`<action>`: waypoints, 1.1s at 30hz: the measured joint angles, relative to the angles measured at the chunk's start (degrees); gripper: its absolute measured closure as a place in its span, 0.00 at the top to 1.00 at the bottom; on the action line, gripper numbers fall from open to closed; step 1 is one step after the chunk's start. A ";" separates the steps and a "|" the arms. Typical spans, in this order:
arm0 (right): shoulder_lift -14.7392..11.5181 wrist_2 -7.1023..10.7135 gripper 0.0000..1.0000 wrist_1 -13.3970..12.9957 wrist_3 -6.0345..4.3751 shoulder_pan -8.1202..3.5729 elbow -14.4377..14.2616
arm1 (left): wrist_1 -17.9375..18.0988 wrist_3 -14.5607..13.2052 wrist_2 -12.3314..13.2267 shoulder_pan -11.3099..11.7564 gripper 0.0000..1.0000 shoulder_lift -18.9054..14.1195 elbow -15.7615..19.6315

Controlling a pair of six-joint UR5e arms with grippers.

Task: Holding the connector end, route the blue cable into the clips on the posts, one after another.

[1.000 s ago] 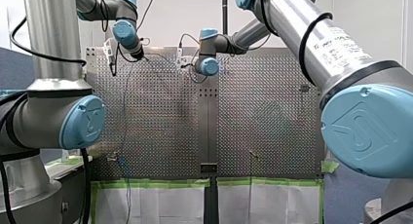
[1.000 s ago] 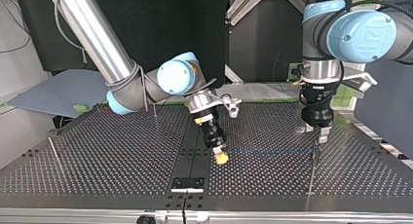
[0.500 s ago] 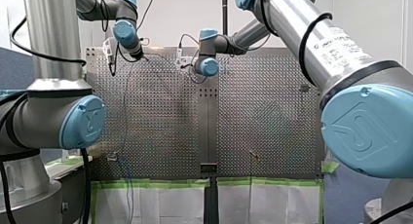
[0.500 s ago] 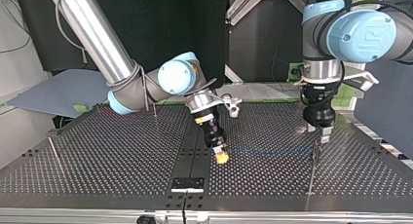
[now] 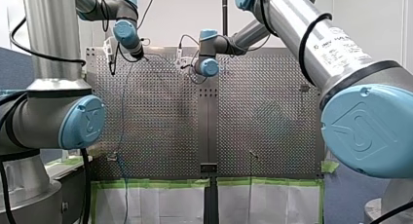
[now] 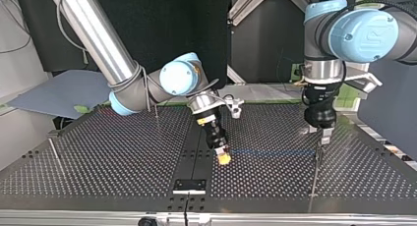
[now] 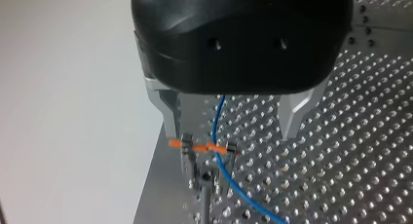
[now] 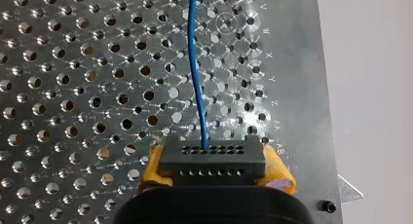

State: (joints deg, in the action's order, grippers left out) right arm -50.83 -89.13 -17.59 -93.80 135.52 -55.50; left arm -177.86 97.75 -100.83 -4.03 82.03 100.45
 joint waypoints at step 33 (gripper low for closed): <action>0.40 -0.09 0.00 -0.15 0.00 -0.47 0.02 | 3.01 -12.96 2.89 -2.97 0.98 4.57 -4.18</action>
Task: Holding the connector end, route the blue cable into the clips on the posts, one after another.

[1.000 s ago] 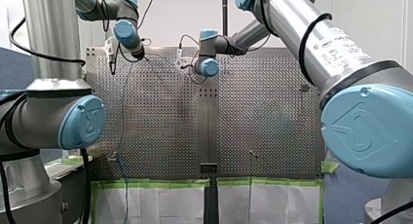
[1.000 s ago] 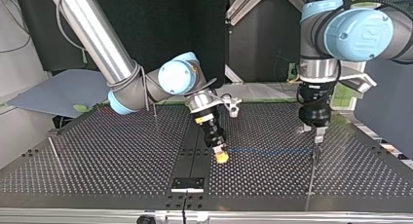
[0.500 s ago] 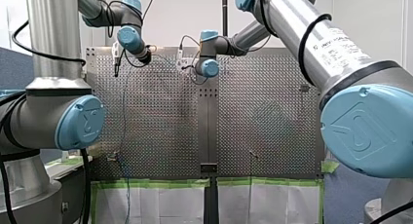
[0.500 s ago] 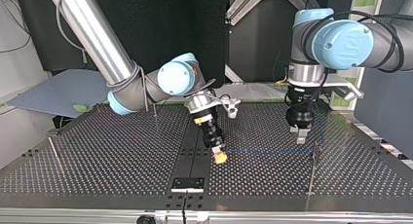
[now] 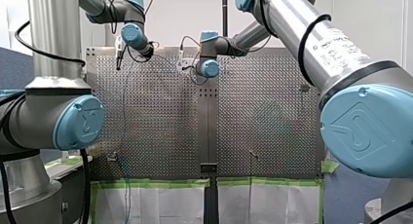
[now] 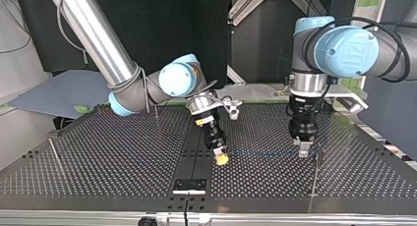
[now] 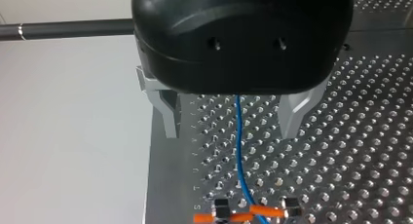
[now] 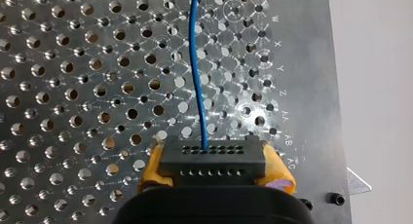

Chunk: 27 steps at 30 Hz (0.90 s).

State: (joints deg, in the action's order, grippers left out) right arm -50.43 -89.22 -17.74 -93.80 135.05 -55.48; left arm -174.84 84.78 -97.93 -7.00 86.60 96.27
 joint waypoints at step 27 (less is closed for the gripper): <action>0.19 0.59 0.00 -0.01 0.29 0.55 0.00 | 2.41 1.01 -2.51 -1.33 0.98 6.59 -4.80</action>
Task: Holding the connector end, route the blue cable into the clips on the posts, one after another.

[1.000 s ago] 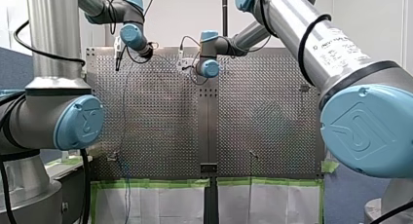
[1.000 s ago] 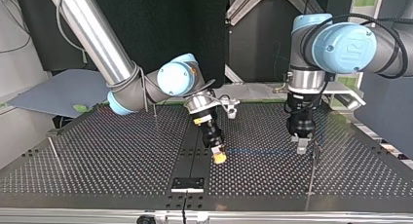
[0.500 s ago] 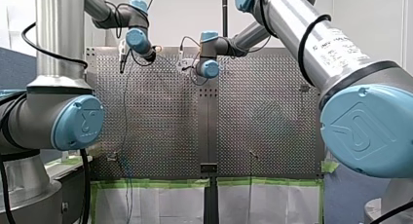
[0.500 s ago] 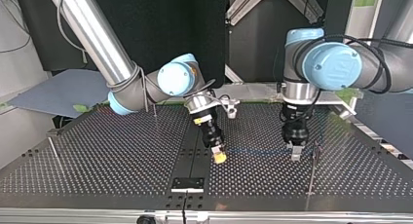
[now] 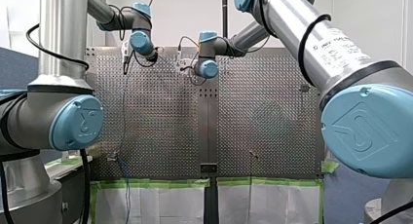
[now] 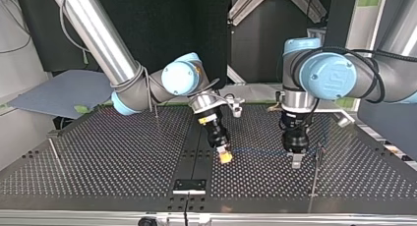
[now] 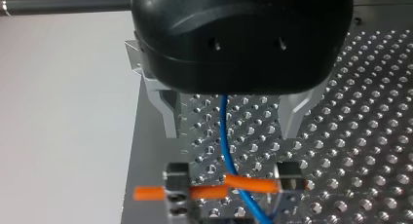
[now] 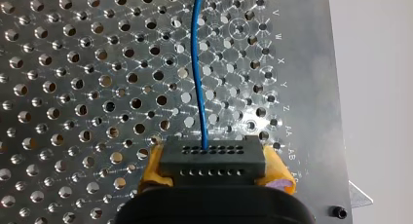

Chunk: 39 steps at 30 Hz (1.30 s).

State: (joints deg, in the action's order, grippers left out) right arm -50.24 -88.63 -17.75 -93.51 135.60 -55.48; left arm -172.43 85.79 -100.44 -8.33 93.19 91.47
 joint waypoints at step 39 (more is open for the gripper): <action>0.15 0.15 0.00 0.03 -0.28 -0.91 -0.01 | 0.97 -0.04 -2.41 -0.20 0.65 2.38 -2.16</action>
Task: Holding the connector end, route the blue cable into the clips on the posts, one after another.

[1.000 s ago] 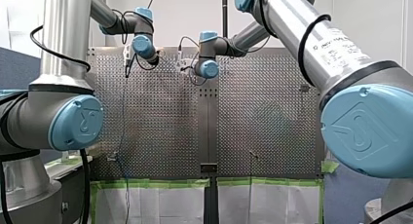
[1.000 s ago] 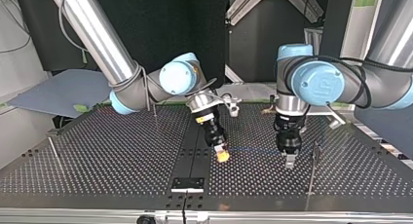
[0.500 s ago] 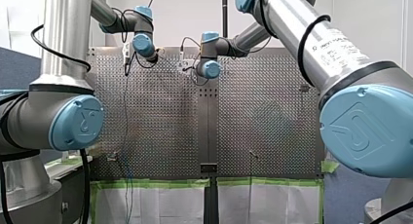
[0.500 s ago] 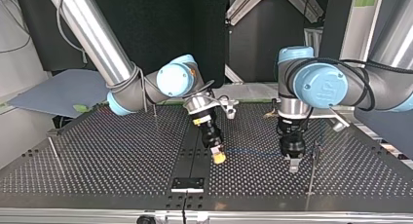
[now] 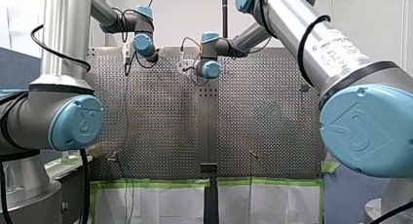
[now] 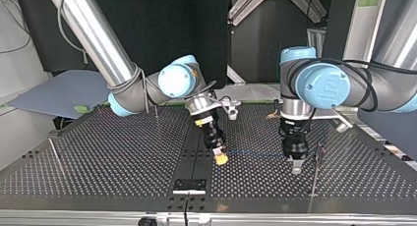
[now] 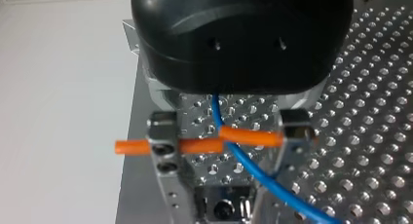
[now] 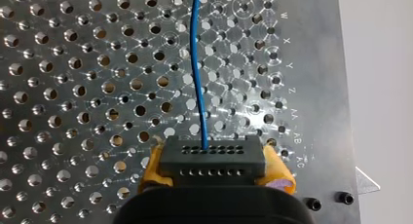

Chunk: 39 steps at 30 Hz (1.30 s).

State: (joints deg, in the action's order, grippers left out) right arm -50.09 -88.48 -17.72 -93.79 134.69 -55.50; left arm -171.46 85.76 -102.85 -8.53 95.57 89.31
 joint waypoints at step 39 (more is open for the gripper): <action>0.02 0.06 0.00 1.40 -0.01 -0.76 -0.01 | 0.07 0.01 -1.55 -0.79 0.65 0.00 -0.01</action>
State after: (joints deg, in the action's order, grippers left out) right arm -50.07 -88.42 -16.32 -93.80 133.93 -55.51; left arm -171.39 85.77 -104.39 -9.32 95.57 89.30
